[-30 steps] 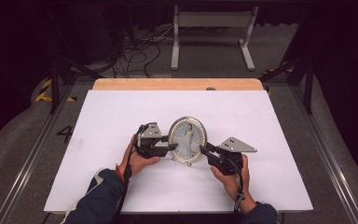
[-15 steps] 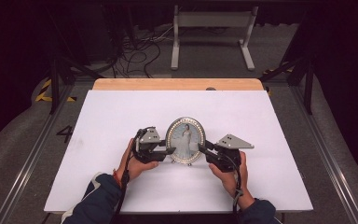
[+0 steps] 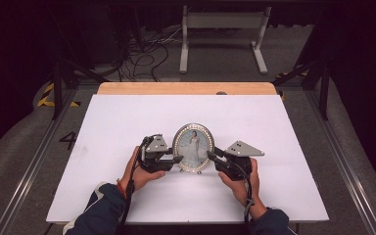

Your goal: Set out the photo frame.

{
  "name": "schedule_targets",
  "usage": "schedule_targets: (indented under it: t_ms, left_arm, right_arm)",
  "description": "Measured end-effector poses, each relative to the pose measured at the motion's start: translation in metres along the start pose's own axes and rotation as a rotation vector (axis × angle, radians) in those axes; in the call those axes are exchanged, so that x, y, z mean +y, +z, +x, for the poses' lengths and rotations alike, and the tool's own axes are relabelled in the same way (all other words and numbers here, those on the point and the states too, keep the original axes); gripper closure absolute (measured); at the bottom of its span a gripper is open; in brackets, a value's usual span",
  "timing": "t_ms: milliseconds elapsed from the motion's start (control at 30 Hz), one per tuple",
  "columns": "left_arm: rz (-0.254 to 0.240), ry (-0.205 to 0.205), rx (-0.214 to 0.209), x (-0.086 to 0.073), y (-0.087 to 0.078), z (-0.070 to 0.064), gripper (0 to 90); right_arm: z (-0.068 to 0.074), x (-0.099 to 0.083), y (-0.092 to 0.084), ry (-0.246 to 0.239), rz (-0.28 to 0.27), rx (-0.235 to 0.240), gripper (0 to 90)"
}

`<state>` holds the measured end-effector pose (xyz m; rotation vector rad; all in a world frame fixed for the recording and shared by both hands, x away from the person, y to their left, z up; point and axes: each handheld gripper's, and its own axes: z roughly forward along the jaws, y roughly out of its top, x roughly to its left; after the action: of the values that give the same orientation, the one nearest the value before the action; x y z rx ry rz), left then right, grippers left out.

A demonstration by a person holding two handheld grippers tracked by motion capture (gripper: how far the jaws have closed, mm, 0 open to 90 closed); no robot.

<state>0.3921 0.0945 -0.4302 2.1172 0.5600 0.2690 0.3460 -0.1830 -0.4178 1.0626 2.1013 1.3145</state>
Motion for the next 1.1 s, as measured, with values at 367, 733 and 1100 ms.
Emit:
schedule_targets:
  t_ms: [367, 733, 1100]
  left_arm:
    - [-0.037, -0.027, 0.010, -0.0016, -0.0018, 0.0011, 64.8]
    - [-0.029, -0.027, 0.006, -0.0017, -0.0056, -0.0035, 66.1]
    - [-0.029, -0.007, 0.014, -0.0036, -0.0035, -0.0022, 64.0]
  right_arm:
    - [0.0033, -0.0022, 0.0026, -0.008, 0.016, 0.004, 72.1]
    - [-0.0004, -0.0011, 0.0052, -0.004, 0.017, 0.003, 70.8]
    - [0.0038, -0.0006, 0.0048, -0.031, 0.015, -0.003, 71.6]
